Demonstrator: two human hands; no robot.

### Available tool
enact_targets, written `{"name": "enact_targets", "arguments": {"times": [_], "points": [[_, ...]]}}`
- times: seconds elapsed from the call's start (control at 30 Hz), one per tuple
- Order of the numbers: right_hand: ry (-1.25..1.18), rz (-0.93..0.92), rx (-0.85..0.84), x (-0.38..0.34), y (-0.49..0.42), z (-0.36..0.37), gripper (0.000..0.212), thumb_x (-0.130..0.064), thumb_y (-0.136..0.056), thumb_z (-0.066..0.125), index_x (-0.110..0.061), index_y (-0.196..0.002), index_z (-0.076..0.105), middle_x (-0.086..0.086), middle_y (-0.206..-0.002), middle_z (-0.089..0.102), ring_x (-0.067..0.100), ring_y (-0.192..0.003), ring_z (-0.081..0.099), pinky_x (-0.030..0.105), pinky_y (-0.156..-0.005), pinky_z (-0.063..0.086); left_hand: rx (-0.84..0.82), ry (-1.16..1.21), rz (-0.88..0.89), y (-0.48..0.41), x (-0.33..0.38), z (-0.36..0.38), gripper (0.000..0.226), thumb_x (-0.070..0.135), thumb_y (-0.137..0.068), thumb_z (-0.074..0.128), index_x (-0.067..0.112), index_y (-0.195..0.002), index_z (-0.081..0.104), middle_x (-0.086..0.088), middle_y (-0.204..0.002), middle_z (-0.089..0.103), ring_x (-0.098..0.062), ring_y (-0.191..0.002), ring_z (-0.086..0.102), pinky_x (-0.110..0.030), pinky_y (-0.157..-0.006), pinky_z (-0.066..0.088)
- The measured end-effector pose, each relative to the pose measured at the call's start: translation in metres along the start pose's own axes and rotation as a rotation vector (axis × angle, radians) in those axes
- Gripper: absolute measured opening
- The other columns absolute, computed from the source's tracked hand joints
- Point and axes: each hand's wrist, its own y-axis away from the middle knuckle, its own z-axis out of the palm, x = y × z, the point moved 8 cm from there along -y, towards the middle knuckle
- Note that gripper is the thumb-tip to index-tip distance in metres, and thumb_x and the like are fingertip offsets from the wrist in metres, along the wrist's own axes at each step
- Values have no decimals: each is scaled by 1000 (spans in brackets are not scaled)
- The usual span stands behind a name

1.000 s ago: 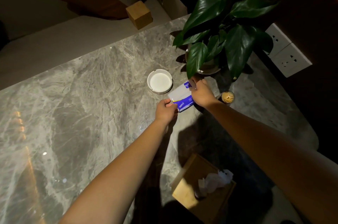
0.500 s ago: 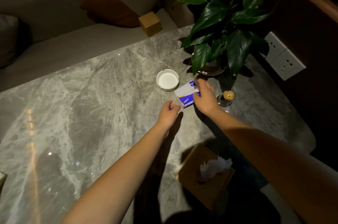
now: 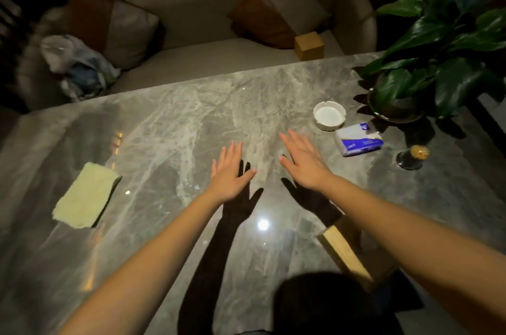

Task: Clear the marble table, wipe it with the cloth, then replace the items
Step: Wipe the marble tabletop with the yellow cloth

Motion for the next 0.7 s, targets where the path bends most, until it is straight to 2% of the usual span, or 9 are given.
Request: {"name": "enact_targets", "arguments": {"times": [0.3, 0.53, 0.7], "points": [[189, -273, -172, -132, -15, 101, 62, -45, -100, 35, -30, -153, 7, -3, -163, -1, 22, -150, -4, 48, -119, 6, 189, -19, -293, 88, -169, -59, 78, 52, -94, 39, 22, -151, -5, -1, -160, -9, -23, -147, -10, -49, -118, -2], [272, -428, -318, -237, -25, 193, 63, -44, -100, 35, -27, -154, 7, 0, -163, -1, 26, -149, -4, 51, -120, 7, 320, -61, -426, 141, -280, -96, 76, 46, -95, 41, 18, -151, -2, -2, -160, -7, -24, -147, -8, -49, -117, -1], [259, -481, -362, -309, -41, 244, 63, -43, -100, 36, -24, -154, 9, 3, -163, 2, 28, -149, -2, 50, -118, 7, 332, -109, -494, 159, -343, -119, 79, 48, -95, 40, 15, -151, -4, -2, -160, -9, -23, -147, -9, -48, -117, -3]]}}
